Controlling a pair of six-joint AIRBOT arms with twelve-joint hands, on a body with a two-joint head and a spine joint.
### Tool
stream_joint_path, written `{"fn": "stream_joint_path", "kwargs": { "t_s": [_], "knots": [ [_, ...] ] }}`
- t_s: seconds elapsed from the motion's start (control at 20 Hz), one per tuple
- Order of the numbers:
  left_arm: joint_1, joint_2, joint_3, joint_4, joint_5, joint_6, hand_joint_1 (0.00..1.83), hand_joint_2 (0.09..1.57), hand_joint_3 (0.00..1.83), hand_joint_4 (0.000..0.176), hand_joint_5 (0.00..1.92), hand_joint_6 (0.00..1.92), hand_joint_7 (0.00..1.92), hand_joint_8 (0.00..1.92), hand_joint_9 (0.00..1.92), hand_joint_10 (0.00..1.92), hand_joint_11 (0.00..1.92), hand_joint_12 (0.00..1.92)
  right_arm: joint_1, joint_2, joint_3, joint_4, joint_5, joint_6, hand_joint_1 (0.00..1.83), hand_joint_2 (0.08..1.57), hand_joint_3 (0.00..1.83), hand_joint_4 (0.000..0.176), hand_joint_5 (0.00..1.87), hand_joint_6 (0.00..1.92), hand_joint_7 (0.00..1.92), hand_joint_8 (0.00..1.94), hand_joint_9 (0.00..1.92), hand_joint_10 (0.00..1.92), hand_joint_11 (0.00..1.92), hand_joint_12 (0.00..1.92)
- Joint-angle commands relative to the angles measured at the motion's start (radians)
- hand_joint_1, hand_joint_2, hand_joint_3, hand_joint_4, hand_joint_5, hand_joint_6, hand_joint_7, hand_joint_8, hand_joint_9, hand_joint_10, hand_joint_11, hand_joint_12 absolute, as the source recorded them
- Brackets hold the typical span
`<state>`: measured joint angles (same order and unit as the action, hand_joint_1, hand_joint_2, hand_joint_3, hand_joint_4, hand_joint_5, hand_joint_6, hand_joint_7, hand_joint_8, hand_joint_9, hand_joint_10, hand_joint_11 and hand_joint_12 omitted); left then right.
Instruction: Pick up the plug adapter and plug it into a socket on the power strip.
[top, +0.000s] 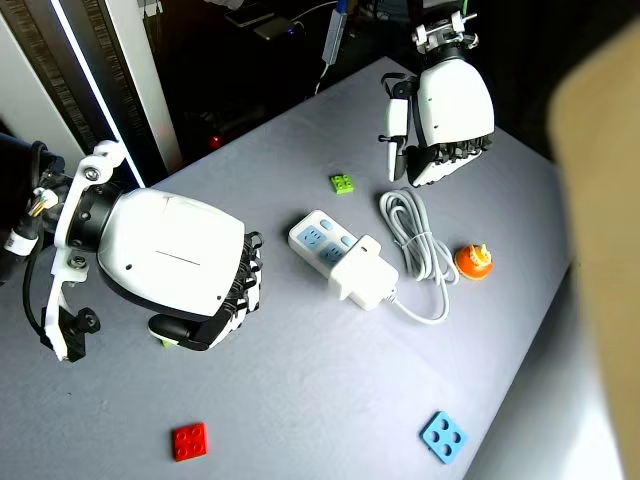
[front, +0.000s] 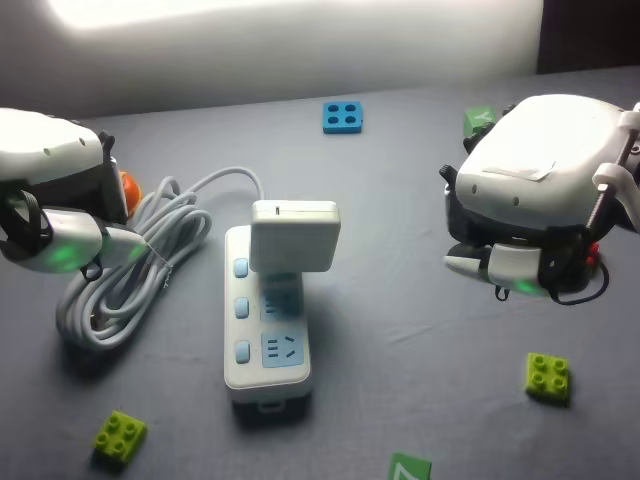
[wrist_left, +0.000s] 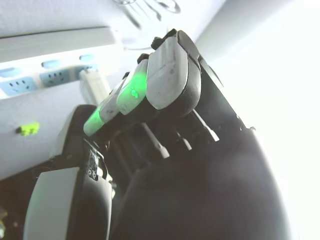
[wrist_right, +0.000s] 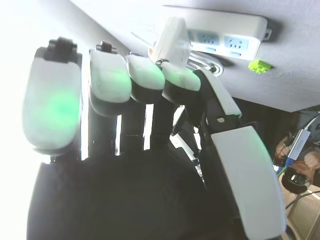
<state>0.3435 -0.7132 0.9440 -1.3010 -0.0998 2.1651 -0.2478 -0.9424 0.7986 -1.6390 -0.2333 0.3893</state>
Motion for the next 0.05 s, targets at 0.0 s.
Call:
{"fn": "stream_joint_path", "kwargs": {
  "t_s": [0.0],
  "knots": [
    [-0.01, 0.004, 0.001, 0.006, -0.041, 0.003, 0.51, 1.4, 0.0, 0.0, 1.23, 1.92, 1.3, 1.92, 1.36, 1.92, 1.46, 1.92, 0.003, 0.004, 0.0, -0.026, -0.012, 0.001, 0.5, 1.46, 0.01, 0.0, 1.04, 1.92, 1.13, 1.94, 1.32, 1.92, 1.53, 1.92]
  ]
}}
